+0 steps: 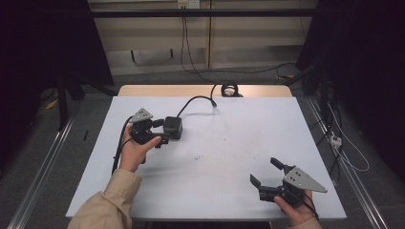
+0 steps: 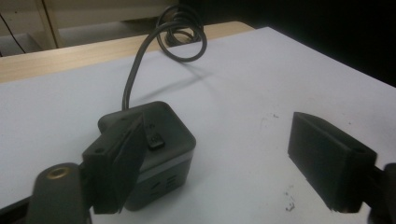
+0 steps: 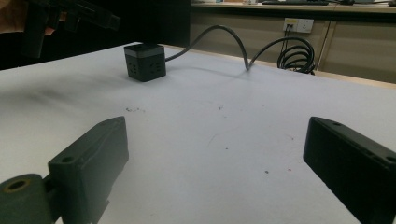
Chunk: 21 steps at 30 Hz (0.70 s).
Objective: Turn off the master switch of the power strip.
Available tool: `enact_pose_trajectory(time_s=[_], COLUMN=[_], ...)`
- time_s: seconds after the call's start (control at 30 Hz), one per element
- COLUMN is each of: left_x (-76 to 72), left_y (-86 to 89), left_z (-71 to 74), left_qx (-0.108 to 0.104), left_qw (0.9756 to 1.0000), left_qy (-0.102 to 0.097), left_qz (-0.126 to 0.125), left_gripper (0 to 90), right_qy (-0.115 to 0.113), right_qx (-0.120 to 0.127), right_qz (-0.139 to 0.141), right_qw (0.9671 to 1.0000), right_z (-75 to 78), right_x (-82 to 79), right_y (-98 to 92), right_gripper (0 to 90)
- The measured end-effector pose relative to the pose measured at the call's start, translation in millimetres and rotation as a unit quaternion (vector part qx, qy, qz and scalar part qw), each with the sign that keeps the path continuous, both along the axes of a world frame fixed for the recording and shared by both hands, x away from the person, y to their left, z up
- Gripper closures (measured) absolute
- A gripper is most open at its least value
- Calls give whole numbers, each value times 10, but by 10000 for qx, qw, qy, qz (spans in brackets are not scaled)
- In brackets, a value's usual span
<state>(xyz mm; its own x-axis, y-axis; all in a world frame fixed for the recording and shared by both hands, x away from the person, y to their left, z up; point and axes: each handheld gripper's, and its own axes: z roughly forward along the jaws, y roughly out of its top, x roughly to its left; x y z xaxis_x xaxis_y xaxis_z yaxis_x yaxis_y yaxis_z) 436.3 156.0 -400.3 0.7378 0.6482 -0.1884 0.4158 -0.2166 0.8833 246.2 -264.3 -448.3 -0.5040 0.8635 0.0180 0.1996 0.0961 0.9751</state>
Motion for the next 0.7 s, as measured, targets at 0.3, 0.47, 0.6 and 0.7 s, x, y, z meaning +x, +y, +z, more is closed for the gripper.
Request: enact_pose_trajectory(time_s=[0.3,0.47,0.6,0.7], left_x=[-82,-117,-148,-175], left_y=[84,137,154,165], left_z=[-4,-13,3,14], left_qx=[-241,-212,-192,-240], left_qw=[9997,9997,9997,9996], left_qy=[-32,1,39,9], left_qz=[-22,-71,-147,-159], left_gripper=[161,126,125,124], right_qy=[17,15,34,30], right_qx=[-3,-13,21,22], right_qz=[14,13,-7,1], right_qw=[10000,10000,10000,10000], right_z=[-2,-3,-1,2], right_x=[8,13,11,8], right_y=[1,6,5,6], right_gripper=[62,62,62,62])
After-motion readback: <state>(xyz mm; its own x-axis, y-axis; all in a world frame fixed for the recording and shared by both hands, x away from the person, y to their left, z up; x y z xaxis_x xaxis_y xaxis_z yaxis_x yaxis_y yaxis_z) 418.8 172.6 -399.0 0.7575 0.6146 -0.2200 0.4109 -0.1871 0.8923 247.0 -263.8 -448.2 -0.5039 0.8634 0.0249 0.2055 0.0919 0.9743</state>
